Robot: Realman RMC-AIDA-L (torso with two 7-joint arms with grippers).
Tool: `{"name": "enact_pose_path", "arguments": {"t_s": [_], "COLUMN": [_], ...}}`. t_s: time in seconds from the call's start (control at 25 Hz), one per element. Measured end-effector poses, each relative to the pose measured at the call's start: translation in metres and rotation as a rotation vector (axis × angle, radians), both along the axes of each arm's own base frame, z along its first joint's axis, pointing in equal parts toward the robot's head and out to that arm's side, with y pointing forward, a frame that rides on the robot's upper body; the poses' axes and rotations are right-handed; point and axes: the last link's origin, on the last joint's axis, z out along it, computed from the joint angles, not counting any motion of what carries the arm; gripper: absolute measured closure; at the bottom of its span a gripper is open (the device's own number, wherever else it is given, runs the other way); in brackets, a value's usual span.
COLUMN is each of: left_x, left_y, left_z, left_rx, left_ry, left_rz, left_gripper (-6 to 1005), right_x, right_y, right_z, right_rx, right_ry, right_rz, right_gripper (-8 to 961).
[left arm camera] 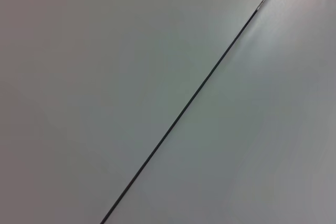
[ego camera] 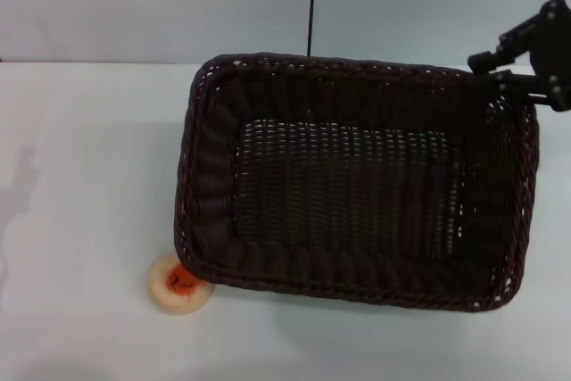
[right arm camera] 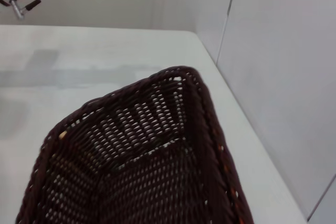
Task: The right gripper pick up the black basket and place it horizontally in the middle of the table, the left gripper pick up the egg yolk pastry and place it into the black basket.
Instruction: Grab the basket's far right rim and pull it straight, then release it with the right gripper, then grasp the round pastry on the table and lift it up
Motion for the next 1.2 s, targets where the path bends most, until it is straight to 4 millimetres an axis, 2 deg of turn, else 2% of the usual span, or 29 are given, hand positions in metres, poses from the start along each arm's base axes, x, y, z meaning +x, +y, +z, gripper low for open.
{"name": "enact_pose_path", "arguments": {"t_s": [0.24,0.36,0.52,0.56,0.6,0.64,0.68,0.72,0.76,0.8,0.84,0.88,0.92,0.96,1.0,1.04,1.08,1.12,1.16,1.2], "left_x": [0.002,0.003,0.004,0.004,0.004,0.004,0.003,0.003,0.001,0.0,-0.002,-0.005,-0.005,-0.007,-0.007,-0.008,-0.011,-0.011,-0.012,-0.014], "left_y": [-0.001,-0.001,-0.001,0.0,0.0,0.0,0.0,0.0,0.001,0.001,0.001,0.0,0.0,-0.001,-0.001,-0.003,-0.005,-0.005,-0.006,-0.008], "left_z": [-0.005,-0.008,-0.013,-0.015,-0.015,-0.016,-0.018,-0.018,-0.019,-0.02,-0.021,-0.024,-0.024,-0.03,-0.03,-0.035,-0.04,-0.04,-0.044,-0.047], "left_rx": [-0.029,-0.053,-0.086,-0.111,-0.111,-0.124,-0.171,-0.171,-0.199,-0.228,-0.262,-0.329,-0.329,-0.388,-0.388,-0.427,-0.475,-0.475,-0.503,-0.533], "left_ry": [0.001,0.003,0.01,0.027,0.027,0.038,0.08,0.08,0.11,0.14,0.18,0.261,0.261,0.34,0.34,0.399,0.466,0.466,0.5,0.536], "left_rz": [-0.011,-0.018,-0.028,-0.034,-0.034,-0.037,-0.041,-0.041,-0.044,-0.048,-0.051,-0.057,-0.057,-0.066,-0.066,-0.073,-0.079,-0.079,-0.083,-0.088], "left_gripper": [310,312,314,315,315,316,317,317,318,319,319,320,320,321,322,322,323,323,324,325], "right_x": [-0.022,-0.036,-0.038,-0.031,-0.031,-0.026,-0.011,-0.011,0.01,0.01,0.023,0.048,0.048,0.076,0.076,0.09,0.114,0.114,0.135,0.135], "right_y": [0.016,0.026,0.024,0.019,0.019,0.016,0.007,0.007,-0.004,-0.004,-0.011,-0.024,-0.024,-0.037,-0.037,-0.045,-0.06,-0.06,-0.075,-0.075], "right_z": [-0.008,-0.012,-0.014,-0.015,-0.015,-0.014,-0.011,-0.011,-0.008,-0.008,-0.006,-0.004,-0.004,-0.002,-0.002,-0.001,0.003,0.003,0.006,0.006], "right_rx": [0.026,0.059,0.104,0.149,0.149,0.181,0.25,0.25,0.345,0.345,0.399,0.499,0.499,0.606,0.606,0.666,0.784,0.784,0.901,0.901], "right_ry": [0.023,0.081,0.172,0.252,0.252,0.304,0.404,0.404,0.525,0.525,0.586,0.688,0.688,0.792,0.792,0.843,0.923,0.923,0.983,0.983], "right_rz": [0.082,0.137,0.161,0.148,0.148,0.134,0.09,0.09,0.02,0.02,-0.018,-0.091,-0.091,-0.179,-0.179,-0.229,-0.305,-0.305,-0.371,-0.371], "right_gripper": [700,687,678,678,678,678,678,678,678,678,678,678,678,678,678,678,678,678,678,678]}}
